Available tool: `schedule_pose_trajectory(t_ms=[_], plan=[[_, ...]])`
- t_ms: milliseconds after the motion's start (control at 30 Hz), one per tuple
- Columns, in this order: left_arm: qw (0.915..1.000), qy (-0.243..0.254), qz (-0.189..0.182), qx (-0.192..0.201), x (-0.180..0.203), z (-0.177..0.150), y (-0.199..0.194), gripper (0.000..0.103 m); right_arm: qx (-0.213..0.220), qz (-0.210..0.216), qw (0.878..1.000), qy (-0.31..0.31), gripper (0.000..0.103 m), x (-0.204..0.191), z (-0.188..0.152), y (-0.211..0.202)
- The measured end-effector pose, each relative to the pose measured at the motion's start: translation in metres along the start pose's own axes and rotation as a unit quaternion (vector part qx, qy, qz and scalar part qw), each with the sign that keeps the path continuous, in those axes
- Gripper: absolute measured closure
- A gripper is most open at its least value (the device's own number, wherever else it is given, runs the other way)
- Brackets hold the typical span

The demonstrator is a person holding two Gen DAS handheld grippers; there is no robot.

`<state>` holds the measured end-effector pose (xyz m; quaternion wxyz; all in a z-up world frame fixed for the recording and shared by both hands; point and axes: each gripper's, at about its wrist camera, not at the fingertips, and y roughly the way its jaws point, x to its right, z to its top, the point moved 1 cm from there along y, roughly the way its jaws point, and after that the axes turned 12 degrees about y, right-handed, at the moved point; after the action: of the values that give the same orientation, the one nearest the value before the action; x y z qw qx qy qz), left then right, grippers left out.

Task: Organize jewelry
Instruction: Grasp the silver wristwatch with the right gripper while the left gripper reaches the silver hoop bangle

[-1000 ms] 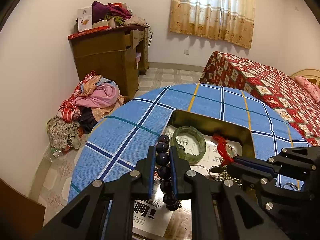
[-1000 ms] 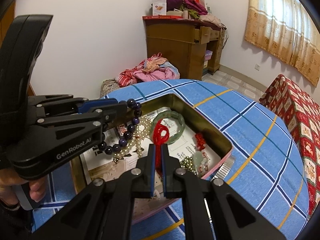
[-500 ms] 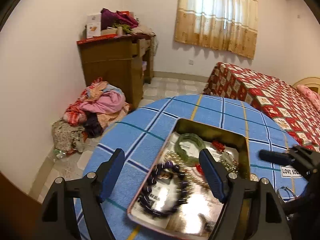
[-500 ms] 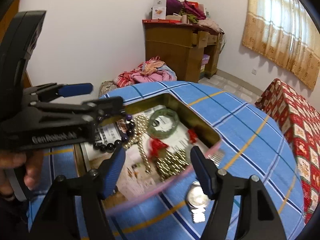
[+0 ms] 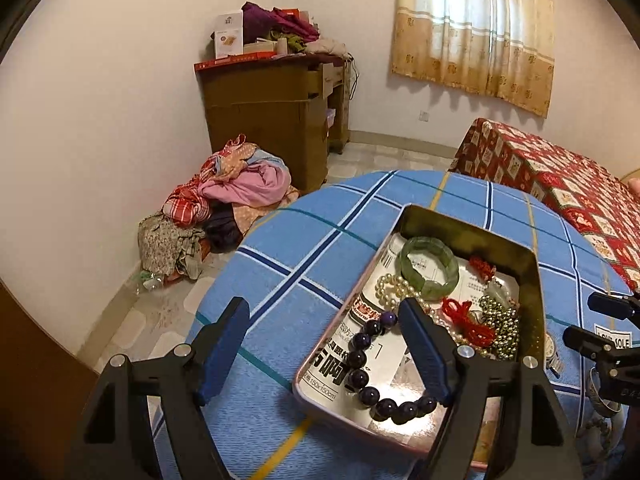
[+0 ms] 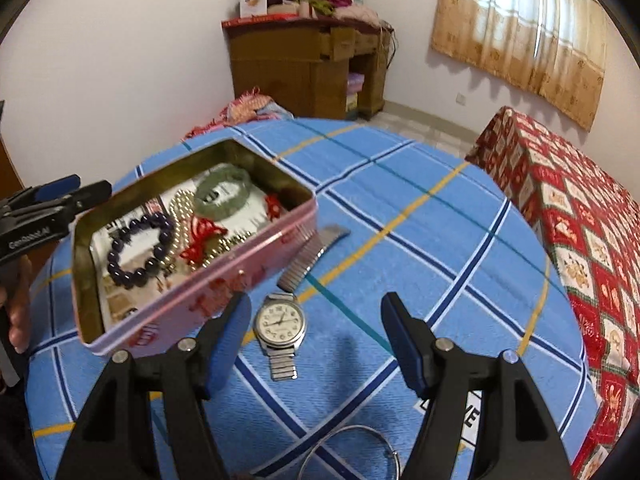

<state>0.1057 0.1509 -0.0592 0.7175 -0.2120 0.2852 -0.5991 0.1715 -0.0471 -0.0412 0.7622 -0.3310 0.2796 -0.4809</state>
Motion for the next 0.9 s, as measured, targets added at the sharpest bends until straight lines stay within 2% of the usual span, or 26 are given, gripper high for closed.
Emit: schedule_pose_trajectory(t_ms=[333, 367, 433, 500, 567, 767, 900], plan=[[0.9999, -0.009, -0.003, -0.015, -0.002, -0.003, 0.007, 0.026, -0.058, 0.005, 0.998, -0.026, 0.033, -0.01, -0.008, 0.023], [0.9999, -0.007, -0.003, -0.014, -0.001, -0.003, 0.007, 0.026, -0.069, 0.004, 0.997, -0.031, 0.035, -0.012, -0.009, 0.027], [0.9999, -0.004, -0.003, -0.013, 0.0, -0.002, 0.006, 0.026, -0.079, 0.01, 0.996, -0.036, 0.052, -0.013, -0.013, 0.029], [0.9999, -0.005, -0.005, -0.01, 0.0, -0.002, 0.003, 0.026, -0.085, 0.013, 0.996, -0.034, 0.061, -0.012, -0.013, 0.026], [0.9999, -0.006, -0.005, -0.007, 0.001, 0.0, 0.0, 0.026, -0.086, 0.017, 0.996, -0.032, 0.064, -0.011, -0.015, 0.023], [0.9997, 0.009, -0.021, 0.012, 0.018, 0.007, -0.019, 0.026, -0.046, 0.022, 0.998, -0.024, 0.065, -0.009, -0.024, -0.002], [0.9984, 0.031, -0.04, 0.026, 0.042, 0.012, -0.034, 0.026, -0.001, 0.014, 1.0, -0.017, 0.065, -0.002, -0.024, -0.041]])
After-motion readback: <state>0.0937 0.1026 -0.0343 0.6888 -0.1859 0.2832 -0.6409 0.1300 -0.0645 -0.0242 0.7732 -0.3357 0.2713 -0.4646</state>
